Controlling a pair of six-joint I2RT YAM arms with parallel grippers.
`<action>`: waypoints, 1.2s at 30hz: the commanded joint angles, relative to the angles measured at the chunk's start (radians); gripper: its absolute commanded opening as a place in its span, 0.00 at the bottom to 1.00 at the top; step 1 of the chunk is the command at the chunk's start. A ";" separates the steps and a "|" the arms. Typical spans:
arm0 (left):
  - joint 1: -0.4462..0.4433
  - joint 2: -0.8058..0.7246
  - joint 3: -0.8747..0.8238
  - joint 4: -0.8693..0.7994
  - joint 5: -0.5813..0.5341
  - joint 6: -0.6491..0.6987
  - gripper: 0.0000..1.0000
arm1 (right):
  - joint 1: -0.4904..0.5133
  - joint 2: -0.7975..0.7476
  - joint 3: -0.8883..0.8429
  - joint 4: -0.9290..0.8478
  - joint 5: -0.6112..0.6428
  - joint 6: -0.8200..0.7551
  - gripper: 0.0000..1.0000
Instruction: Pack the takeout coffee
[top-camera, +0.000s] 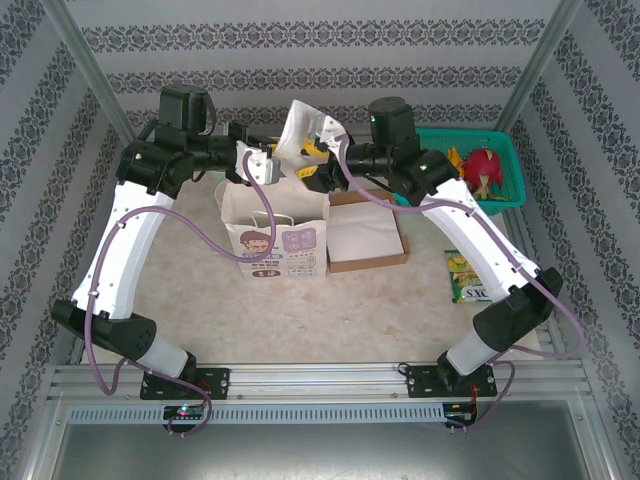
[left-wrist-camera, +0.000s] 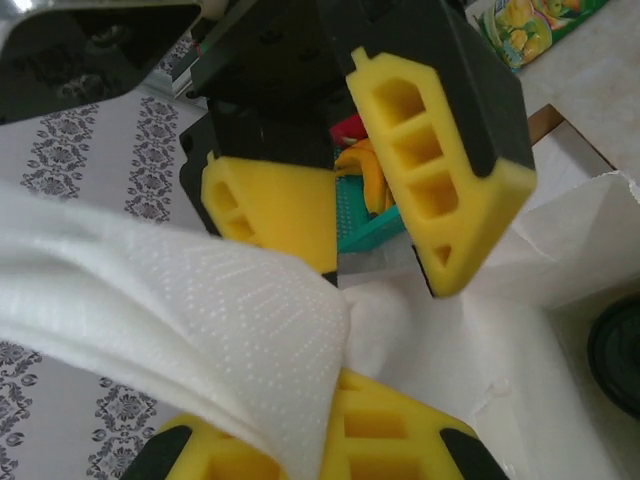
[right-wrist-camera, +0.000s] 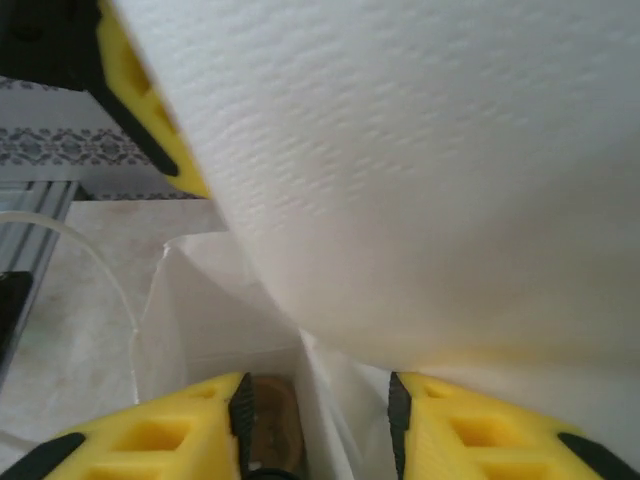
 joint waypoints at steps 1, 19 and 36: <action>0.009 -0.029 0.003 0.012 0.059 -0.018 0.00 | 0.036 -0.029 -0.029 0.106 0.101 -0.044 0.61; 0.009 -0.043 0.042 -0.112 0.072 0.022 0.10 | 0.093 -0.040 -0.070 0.183 0.187 -0.199 0.35; 0.098 -0.190 -0.144 0.173 0.072 -0.139 0.90 | 0.079 -0.026 -0.039 0.026 0.111 -0.188 0.00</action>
